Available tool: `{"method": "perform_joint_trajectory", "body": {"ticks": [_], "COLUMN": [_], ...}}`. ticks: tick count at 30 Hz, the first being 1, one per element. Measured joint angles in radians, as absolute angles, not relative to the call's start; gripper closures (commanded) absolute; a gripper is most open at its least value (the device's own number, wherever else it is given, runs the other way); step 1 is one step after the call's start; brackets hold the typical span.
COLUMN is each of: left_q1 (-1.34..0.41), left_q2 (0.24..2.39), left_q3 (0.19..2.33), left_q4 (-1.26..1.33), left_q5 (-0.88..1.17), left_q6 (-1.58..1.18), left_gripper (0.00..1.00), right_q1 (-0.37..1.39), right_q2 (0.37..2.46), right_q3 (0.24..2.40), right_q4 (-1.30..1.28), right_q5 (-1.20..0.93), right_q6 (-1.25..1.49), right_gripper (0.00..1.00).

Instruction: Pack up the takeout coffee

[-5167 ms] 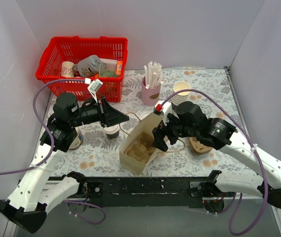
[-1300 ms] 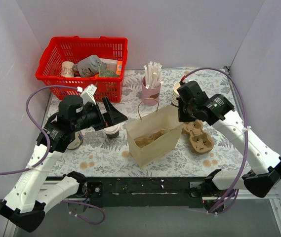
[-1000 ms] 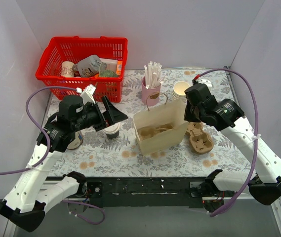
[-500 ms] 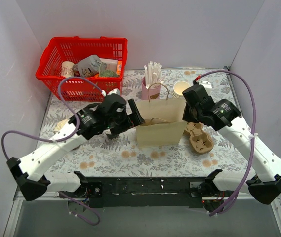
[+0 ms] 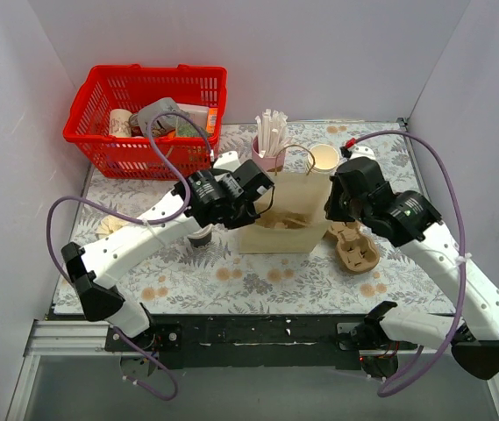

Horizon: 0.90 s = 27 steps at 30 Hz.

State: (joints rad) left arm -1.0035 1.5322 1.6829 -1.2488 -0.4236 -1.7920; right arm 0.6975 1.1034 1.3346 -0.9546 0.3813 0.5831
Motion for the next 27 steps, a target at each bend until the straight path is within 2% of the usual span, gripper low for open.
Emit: {"method": "perform_joint_trajectory", "body": {"ticks": [4,8,15,19,27], "left_q1": [-1.034,-1.054,-1.035,-0.95,-0.925], "left_q2": [1.582,1.591,1.554,1.595,1.563], "left_q3": [1.836,1.955,1.801,1.666,1.679], "left_q4": [-1.291,-1.299,-1.323,-1.323,-1.213], "left_q5": [-0.434,-0.433,-0.429,-0.398,-0.249], "left_q6": [-1.74,-1.688,-1.689,-1.704,-1.597], "left_gripper": [1.0,1.0,1.0,1.0,1.0], "right_q1": [0.696,0.695,0.695,0.697,0.696], "right_q2": [1.038,1.056,1.145,1.2,1.165], "right_q3": [1.329,1.428,1.485,1.485,1.432], "right_q4": [-0.888,-0.929,-1.04,-1.131,-1.076], "right_q5": [0.283,0.267,0.313,0.383,0.331], "right_q6": [0.508,0.5,0.534,0.573,0.514], "right_gripper": [0.99,0.99,0.99,0.99,0.99]}}
